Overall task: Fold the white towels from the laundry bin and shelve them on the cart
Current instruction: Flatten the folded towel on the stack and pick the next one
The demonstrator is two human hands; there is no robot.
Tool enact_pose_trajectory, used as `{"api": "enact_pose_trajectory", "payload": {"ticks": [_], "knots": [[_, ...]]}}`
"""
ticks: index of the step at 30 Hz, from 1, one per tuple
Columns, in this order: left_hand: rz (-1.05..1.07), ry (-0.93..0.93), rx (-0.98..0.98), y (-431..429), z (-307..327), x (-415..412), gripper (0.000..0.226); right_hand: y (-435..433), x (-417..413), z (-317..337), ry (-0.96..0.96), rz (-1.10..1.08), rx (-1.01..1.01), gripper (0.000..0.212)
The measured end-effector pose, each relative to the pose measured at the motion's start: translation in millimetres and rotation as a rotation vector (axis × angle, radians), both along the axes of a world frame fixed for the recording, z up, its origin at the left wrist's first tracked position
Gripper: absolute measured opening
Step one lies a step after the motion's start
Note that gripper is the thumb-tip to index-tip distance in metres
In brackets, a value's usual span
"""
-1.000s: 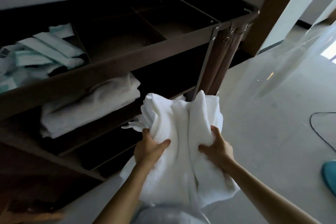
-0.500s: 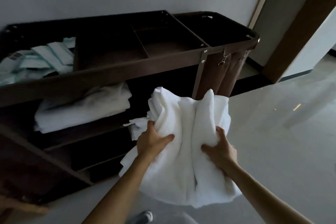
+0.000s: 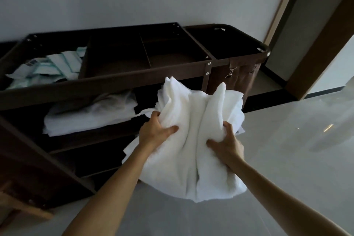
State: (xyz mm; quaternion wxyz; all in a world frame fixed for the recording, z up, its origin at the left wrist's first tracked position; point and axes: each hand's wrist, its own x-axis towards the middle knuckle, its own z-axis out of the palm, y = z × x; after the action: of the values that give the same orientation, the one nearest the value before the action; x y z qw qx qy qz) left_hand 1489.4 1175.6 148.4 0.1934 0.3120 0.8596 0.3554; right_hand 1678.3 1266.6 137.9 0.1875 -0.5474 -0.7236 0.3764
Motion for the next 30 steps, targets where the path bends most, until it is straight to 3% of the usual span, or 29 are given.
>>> {"api": "enact_pose_trajectory", "payload": {"ticks": [9, 20, 30], "knots": [[0.158, -0.165, -0.024, -31, -42, -67, 0.07, -10, -74, -20, -0.1, 0.114, -0.052, 0.064], [0.243, -0.102, 0.072, -30, -45, -145, 0.07, 1, -167, -10, -0.084, 0.161, 0.062, 0.063], [0.323, -0.136, 0.052, 5, -56, -144, 0.074, 50, -181, -24, -0.106, 0.219, 0.029, 0.064]]}}
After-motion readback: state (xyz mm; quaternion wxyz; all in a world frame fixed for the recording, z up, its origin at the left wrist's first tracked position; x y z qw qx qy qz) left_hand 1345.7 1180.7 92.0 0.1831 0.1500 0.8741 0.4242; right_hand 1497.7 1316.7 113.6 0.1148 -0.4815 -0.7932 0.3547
